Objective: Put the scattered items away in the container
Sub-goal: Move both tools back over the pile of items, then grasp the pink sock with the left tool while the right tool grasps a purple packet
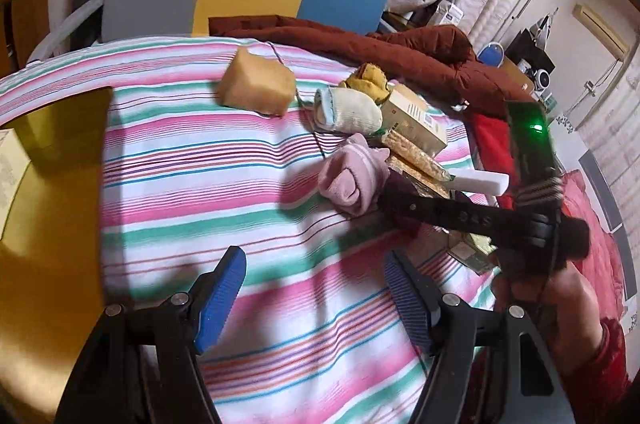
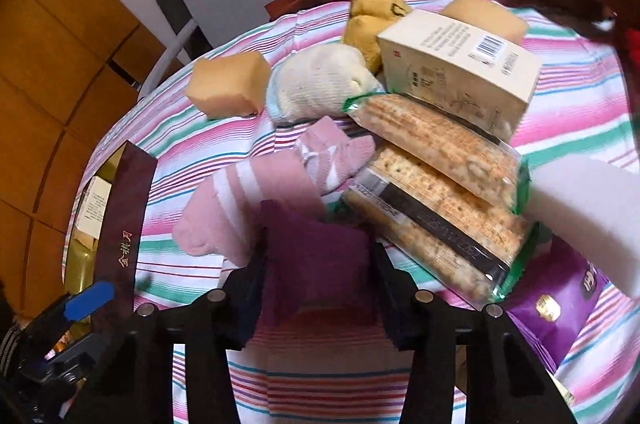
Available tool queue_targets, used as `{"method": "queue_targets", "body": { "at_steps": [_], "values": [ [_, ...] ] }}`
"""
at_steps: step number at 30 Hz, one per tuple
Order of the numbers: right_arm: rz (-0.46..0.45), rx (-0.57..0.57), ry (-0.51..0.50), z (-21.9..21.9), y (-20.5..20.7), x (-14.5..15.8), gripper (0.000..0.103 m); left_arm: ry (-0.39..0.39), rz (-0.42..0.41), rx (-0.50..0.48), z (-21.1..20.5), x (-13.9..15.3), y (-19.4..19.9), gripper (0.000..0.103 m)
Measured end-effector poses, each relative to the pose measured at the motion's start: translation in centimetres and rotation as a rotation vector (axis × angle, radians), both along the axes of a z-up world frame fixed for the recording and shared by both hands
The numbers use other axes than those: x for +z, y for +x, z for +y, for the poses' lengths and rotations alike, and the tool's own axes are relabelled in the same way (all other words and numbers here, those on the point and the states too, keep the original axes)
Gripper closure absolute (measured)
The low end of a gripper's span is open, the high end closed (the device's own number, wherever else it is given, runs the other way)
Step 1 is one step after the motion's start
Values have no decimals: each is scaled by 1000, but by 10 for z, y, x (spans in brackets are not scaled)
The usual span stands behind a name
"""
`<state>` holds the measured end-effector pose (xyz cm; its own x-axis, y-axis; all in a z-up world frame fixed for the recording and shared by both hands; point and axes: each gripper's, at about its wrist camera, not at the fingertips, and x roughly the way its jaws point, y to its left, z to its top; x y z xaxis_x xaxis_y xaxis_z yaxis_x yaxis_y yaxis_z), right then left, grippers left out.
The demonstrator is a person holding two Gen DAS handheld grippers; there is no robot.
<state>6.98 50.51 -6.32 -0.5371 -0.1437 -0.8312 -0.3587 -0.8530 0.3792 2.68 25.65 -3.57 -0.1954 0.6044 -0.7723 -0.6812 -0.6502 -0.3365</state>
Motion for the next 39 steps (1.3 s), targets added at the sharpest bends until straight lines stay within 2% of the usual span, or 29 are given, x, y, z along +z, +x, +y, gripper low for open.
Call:
{"method": "queue_targets", "body": {
  "at_steps": [6, 11, 16, 17, 20, 22, 24, 28, 34, 39],
  "values": [
    [-2, -41, -28, 10, 8, 0, 55, -34, 12, -38, 41, -8, -11, 30],
    [3, -86, -7, 20, 13, 5, 57, -8, -15, -111, 72, -12, -20, 30],
    [6, -96, 40, 23, 16, 10, 57, -37, 61, -198, 95, -15, -18, 30],
    [3, -97, 43, 23, 16, 10, 60, -54, 77, -199, 98, -18, -19, 30],
    [-35, -99, 57, 24, 14, 6, 67, -105, 92, -189, 103, -30, -24, 35],
    [-45, -102, 41, 25, 14, 3, 67, -117, 79, -186, 101, -38, -27, 50],
    [-47, -104, 38, 26, 14, 2, 69, -87, 37, -192, 96, -44, -28, 55],
    [-50, -112, 37, 29, 13, 2, 69, -54, 60, -172, 87, -43, -25, 70],
    [-11, -119, 33, 32, 16, 7, 73, -37, 156, -149, 71, -47, -3, 74],
    [7, -97, 20, 28, 15, 9, 73, 5, 128, -108, 55, -50, -2, 75]
  ]
}}
